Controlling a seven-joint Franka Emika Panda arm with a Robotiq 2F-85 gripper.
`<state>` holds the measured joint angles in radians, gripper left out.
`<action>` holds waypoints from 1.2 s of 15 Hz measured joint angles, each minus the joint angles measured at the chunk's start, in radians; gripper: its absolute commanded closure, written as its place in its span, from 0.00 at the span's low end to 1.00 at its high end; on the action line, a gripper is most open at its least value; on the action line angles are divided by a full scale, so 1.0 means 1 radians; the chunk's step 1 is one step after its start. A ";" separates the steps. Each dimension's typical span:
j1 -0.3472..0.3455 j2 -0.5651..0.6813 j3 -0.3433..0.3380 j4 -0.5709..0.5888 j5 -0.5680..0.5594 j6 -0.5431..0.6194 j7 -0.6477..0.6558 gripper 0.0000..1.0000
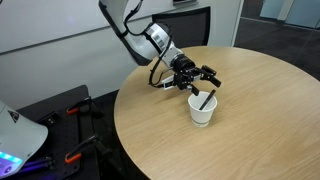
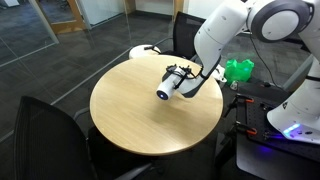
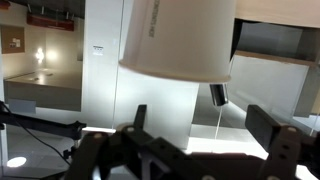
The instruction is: Move the cup towards you then put the marker in the cup
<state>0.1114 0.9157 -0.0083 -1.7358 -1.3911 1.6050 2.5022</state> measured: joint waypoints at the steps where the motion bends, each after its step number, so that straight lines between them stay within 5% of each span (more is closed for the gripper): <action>1: 0.000 -0.001 0.000 0.000 0.000 0.000 0.001 0.00; 18: 0.005 -0.231 0.024 -0.075 0.020 -0.052 0.034 0.00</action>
<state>0.1165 0.6848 0.0157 -1.8112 -1.3713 1.5527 2.5367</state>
